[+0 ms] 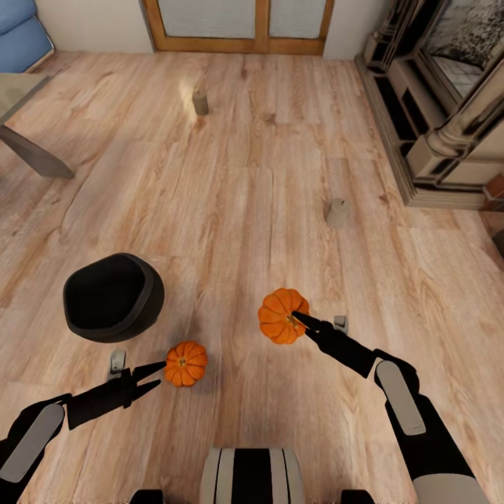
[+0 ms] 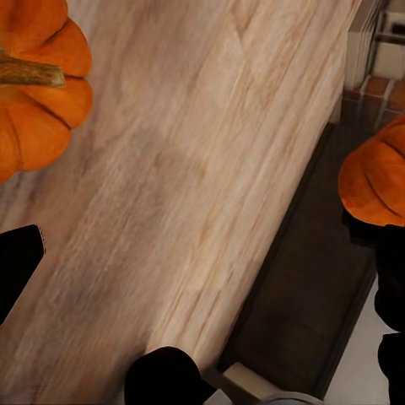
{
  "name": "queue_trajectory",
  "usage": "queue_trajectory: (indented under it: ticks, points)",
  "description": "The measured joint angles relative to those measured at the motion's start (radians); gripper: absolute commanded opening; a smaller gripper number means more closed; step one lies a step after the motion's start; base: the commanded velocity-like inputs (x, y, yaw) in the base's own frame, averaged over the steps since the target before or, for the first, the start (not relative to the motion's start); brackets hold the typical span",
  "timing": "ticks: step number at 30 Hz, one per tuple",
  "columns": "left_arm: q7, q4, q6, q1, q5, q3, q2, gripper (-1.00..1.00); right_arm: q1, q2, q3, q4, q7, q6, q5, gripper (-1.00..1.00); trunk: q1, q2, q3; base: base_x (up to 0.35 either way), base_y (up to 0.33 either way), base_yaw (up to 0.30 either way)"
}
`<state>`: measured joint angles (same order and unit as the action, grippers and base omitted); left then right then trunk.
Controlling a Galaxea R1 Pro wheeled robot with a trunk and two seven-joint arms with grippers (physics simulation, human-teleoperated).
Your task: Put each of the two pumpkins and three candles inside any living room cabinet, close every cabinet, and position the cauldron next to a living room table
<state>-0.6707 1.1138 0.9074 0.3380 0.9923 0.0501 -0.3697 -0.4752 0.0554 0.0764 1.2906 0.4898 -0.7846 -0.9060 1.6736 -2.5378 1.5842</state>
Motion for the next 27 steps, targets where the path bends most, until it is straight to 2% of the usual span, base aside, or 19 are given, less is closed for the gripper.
queue_trajectory:
  ticks: [27]
  points:
    - [-0.001,0.0,-0.001,0.0,0.002,0.001,-0.002,1.0,0.0,0.0,-0.001,0.0,0.0,0.003,0.002,-1.0,0.012,-0.006,0.104,0.0,0.0,0.0]
